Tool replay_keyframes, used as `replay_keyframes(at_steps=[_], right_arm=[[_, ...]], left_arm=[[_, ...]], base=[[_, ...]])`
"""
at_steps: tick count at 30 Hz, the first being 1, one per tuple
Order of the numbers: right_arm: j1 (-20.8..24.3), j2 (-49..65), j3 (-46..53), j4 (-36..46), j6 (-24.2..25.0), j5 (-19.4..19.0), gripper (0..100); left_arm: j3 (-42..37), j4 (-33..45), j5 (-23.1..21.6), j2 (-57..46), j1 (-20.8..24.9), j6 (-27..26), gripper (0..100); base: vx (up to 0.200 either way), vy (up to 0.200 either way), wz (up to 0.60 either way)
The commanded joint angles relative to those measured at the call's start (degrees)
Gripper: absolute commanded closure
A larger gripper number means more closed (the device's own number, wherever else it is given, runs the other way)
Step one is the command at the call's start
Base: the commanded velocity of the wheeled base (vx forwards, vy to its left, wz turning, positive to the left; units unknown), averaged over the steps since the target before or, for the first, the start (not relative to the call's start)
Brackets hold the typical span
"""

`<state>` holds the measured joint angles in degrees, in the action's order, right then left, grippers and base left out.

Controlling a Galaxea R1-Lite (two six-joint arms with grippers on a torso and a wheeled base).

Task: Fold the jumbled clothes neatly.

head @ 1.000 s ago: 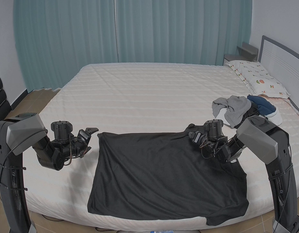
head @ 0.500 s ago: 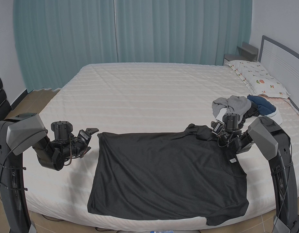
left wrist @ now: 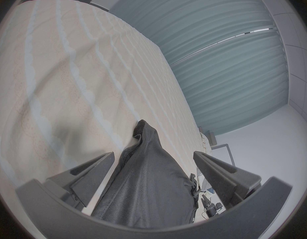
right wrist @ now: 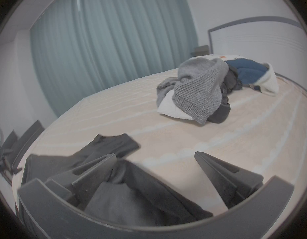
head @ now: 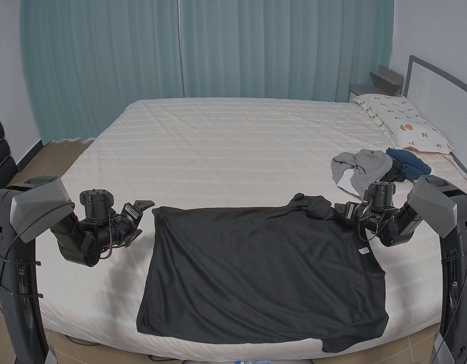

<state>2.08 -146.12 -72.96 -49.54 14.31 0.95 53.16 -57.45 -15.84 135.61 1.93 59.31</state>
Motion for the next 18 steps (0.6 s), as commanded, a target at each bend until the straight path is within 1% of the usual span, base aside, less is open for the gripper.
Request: replay_keyframes(at_steps=[1,6,10,14,18], right_arm=[[-0.50,5.05,5.20,-1.17,-3.33,-3.15,0],[0.38,1.10,3.18,-2.49,-5.35,-3.06,0],[0.90,-1.01,0.71,-2.14,-5.43,-2.97,0],[2.93,-4.00,-2.89,-1.70,-5.43,-1.57,0],[4.24,-5.67,-4.47,-1.70,-5.61,-1.30,0]], left_arm=[[-0.08,-0.03,0.02,0.01,0.01,0.02,0],[0.01,0.06,0.02,-0.08,0.01,0.02,0],[0.10,0.15,-0.07,-0.08,0.01,0.11,0],[0.01,0.15,-0.07,-0.08,0.01,0.11,0],[0.01,0.15,-0.07,-0.08,0.01,0.02,0]], base=[[0.000,0.000,0.00],[0.000,0.000,0.00],[0.000,0.000,0.00],[0.000,0.000,0.00],[0.000,0.000,0.00]])
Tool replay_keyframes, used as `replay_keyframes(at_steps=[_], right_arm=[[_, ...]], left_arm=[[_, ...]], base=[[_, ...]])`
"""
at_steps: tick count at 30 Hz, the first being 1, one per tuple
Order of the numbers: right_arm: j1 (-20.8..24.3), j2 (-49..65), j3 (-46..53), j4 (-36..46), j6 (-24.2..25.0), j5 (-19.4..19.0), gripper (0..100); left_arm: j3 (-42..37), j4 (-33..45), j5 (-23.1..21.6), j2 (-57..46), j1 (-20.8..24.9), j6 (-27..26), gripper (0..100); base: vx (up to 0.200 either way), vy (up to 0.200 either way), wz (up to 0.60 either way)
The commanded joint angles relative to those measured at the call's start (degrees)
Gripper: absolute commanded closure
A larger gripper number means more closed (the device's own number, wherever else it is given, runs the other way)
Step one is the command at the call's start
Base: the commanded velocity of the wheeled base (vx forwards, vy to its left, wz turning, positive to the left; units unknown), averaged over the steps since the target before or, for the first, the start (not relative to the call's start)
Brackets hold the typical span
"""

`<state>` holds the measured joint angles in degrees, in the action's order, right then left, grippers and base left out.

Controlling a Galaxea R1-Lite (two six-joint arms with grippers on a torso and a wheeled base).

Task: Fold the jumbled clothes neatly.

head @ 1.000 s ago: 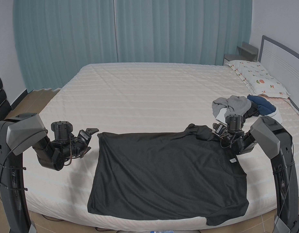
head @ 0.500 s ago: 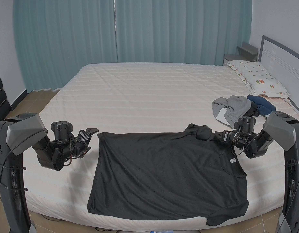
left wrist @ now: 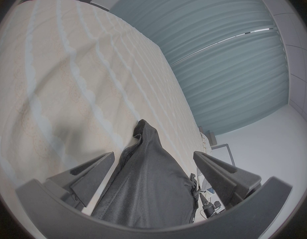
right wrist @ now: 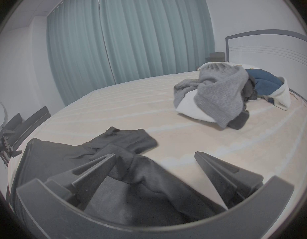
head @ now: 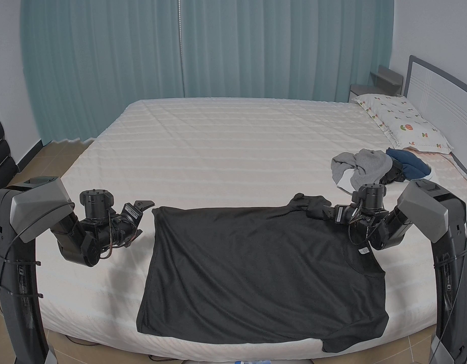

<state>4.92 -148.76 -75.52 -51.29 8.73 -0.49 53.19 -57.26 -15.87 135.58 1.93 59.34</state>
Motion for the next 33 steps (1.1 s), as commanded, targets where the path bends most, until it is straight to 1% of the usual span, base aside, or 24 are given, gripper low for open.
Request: replay_keyframes(at_steps=[1,3,4,11,15,27,28,32,33], right_arm=[[1.49,-3.38,-2.26,0.13,-0.03,0.22,0],[1.49,-3.73,-2.70,0.13,-0.20,0.49,0],[1.49,-4.17,-3.05,0.05,-0.20,0.84,100],[0.88,-4.26,-3.23,0.05,-0.47,1.28,100],[0.17,-4.70,-5.87,-0.13,-0.20,3.92,100],[-1.15,-6.54,-8.50,-0.13,0.06,6.99,100],[-1.50,-7.51,-10.17,0.05,0.41,8.84,100],[-1.41,-8.83,-13.25,-0.04,1.82,11.03,100],[-1.41,-8.83,-13.25,-0.04,1.82,11.03,100]], left_arm=[[-0.01,-0.05,-0.04,-0.06,0.01,-0.02,0],[-0.01,-0.05,-0.04,-0.06,0.01,0.07,0],[-0.01,-0.05,-0.04,-0.06,0.01,0.07,0],[0.07,-0.05,-0.04,-0.06,0.01,0.07,0],[0.07,-0.05,-0.04,0.03,0.01,-0.02,0],[0.07,-0.05,-0.04,0.03,0.01,-0.02,0],[0.07,-0.05,-0.04,0.03,0.01,-0.02,0],[0.07,-0.13,-0.04,0.03,0.01,-0.02,0],[0.07,-0.13,-0.04,0.03,0.01,-0.02,0]], base=[[0.000,0.000,0.00],[0.000,0.000,0.00],[0.000,0.000,0.00],[0.000,0.000,0.00],[0.000,0.000,0.00],[0.000,0.000,0.00],[0.000,0.000,0.00],[0.000,0.000,0.00],[0.000,0.000,0.00]])
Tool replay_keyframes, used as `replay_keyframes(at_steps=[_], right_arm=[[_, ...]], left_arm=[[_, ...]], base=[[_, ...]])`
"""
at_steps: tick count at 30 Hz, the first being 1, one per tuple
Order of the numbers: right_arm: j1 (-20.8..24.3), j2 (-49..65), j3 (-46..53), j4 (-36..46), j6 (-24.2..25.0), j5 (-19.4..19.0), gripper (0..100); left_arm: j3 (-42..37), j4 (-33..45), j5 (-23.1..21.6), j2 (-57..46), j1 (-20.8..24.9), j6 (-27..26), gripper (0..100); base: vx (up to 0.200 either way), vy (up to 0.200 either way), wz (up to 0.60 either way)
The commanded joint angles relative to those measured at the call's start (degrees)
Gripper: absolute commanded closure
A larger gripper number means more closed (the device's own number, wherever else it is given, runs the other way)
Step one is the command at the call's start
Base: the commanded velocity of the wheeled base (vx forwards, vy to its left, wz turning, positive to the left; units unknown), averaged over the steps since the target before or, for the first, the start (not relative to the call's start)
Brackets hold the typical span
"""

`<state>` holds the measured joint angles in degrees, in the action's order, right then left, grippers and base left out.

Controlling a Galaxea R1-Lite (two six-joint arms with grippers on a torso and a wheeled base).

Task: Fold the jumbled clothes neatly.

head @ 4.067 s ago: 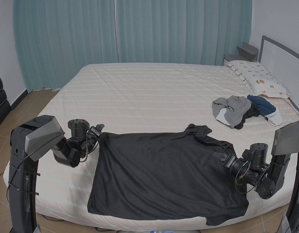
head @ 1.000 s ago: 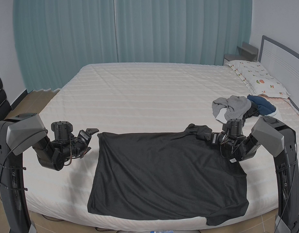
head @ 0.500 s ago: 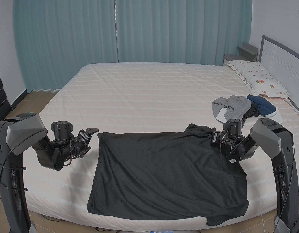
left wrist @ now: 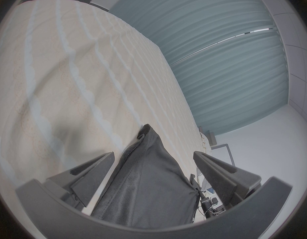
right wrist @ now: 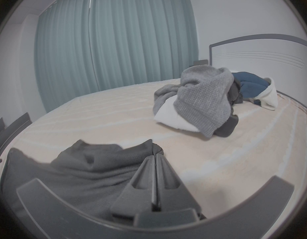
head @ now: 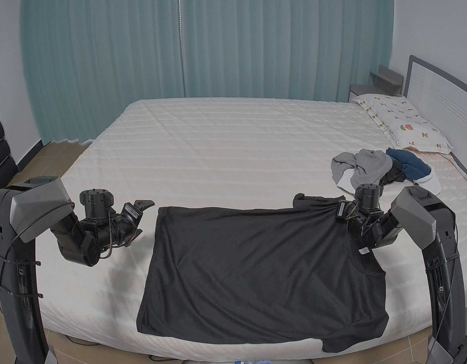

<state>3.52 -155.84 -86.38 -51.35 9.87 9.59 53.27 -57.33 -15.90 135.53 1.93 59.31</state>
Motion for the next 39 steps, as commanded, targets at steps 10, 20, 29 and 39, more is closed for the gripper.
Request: replay_keyframes(at_steps=[10,20,29,39], right_arm=[[-0.01,-2.53,-3.62,-0.07,1.64,2.01,0],[-0.36,14.96,10.62,1.34,12.45,2.36,0],[-1.41,16.71,22.84,-2.53,14.82,1.57,0],[0.08,26.29,46.04,-10.26,27.74,-3.88,0]], left_arm=[[-0.01,-0.06,-0.01,0.08,0.01,0.02,0],[-0.27,0.29,-0.28,-0.53,-0.08,0.55,0],[-3.00,-0.15,-0.36,-1.85,0.01,0.37,0],[-5.81,0.64,-0.98,-4.49,0.10,0.28,0]], base=[[0.000,0.000,0.00],[0.000,0.000,0.00],[0.000,0.000,0.00],[0.000,0.000,0.00]])
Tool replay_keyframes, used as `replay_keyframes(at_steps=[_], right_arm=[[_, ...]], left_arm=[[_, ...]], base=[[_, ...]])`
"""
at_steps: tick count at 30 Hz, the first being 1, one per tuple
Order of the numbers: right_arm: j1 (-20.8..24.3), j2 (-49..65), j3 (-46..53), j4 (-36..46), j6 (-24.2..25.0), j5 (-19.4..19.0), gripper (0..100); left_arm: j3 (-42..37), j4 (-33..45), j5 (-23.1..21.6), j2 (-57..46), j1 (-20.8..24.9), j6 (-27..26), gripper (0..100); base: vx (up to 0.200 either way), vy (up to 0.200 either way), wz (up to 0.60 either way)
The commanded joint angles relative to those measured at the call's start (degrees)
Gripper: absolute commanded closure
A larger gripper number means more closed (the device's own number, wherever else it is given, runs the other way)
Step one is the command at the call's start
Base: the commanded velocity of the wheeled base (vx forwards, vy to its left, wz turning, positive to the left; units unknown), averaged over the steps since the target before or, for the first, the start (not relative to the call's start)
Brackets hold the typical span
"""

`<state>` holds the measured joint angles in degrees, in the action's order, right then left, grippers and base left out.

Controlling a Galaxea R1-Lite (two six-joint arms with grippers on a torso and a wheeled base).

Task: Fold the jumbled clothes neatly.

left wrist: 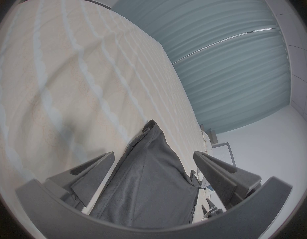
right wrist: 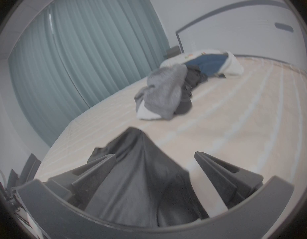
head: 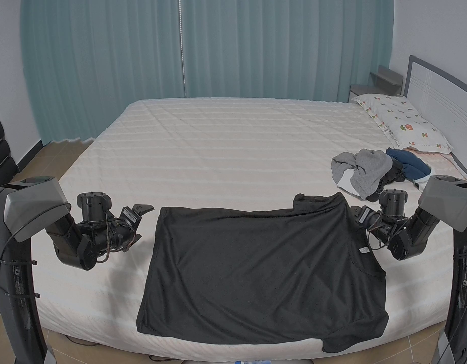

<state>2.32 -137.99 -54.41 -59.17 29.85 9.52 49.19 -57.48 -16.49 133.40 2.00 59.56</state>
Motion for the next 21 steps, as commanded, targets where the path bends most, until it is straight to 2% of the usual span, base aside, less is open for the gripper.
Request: replay_keyframes(at_steps=[1,3,4,5,8,11,13,14,15,17,21], right_arm=[[1.99,10.37,17.32,-3.58,9.96,-4.25,0],[3.13,13.53,23.82,-5.87,13.21,-4.60,0],[3.13,13.53,23.82,-5.87,13.21,-4.60,0],[3.75,16.26,30.50,-8.85,14.79,-4.77,0],[3.75,18.45,36.92,-12.19,15.15,-5.13,0],[3.75,19.42,42.81,-16.76,16.64,-6.53,0],[3.75,19.16,46.94,-22.21,19.80,-9.17,0],[3.75,19.16,47.11,-22.57,19.98,-9.43,0],[3.57,18.19,49.48,-27.22,21.12,-11.98,0],[3.13,17.14,51.33,-30.39,20.95,-13.39,0],[3.31,16.08,52.47,-30.39,21.56,-14.00,0]], left_arm=[[-2.34,0.88,-0.56,-2.88,0.02,-0.06,0],[-3.66,0.79,-1.17,-3.94,0.02,-0.32,0],[-3.66,0.79,-1.17,-3.94,0.02,-0.32,0],[-4.54,0.88,-2.23,-5.08,0.02,-0.94,0],[-6.03,0.88,-2.31,-6.14,0.11,-2.35,0],[-7.35,0.88,-2.31,-7.19,0.90,-4.28,0],[-8.41,0.96,-2.31,-8.16,1.34,-4.46,0],[-8.50,0.96,-2.31,-8.25,1.43,-4.46,0],[-9.11,1.23,-2.14,-8.77,2.40,-4.72,0],[-9.81,1.23,-2.05,-9.39,2.48,-4.98,0],[-10.69,1.14,-1.70,-10.53,2.75,-5.25,0]], base=[[-0.200,0.000,0.00],[-0.200,0.000,0.00],[-0.200,0.000,0.00],[-0.200,0.000,0.00],[-0.200,0.000,0.00],[-0.200,0.000,0.00],[-0.200,0.000,0.00],[-0.200,0.000,0.00],[-0.200,0.000,0.00],[-0.200,0.000,0.00],[-0.050,0.000,0.00]])
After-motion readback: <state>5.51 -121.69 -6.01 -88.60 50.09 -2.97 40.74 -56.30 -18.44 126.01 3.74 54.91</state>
